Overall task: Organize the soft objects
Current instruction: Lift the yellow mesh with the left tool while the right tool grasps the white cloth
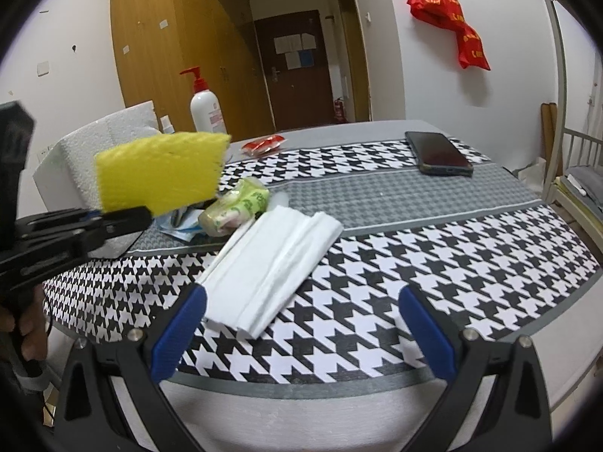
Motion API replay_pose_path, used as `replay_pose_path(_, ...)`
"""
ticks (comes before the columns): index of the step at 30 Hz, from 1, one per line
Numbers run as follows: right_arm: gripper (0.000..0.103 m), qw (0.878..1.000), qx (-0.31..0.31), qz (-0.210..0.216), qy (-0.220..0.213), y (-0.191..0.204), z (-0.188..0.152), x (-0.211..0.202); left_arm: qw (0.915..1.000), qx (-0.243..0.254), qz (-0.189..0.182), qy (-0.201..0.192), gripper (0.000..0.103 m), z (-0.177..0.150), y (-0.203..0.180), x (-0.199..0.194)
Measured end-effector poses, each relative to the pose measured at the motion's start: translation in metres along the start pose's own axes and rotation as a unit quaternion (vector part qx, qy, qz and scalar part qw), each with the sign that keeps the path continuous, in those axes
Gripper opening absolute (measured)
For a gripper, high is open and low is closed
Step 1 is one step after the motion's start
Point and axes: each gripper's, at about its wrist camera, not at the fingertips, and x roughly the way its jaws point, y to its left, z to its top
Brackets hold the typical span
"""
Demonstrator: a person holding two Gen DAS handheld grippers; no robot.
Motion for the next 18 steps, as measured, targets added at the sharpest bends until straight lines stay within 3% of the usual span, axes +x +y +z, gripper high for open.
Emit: replay_pose_path(18, 0.103, 0.998, -0.027, -0.027, 0.054, 0.037, 0.011, 0.028, 0.9991, -0.026, 0.005, -0.034, 0.012, -0.036, 0.028, -0.031)
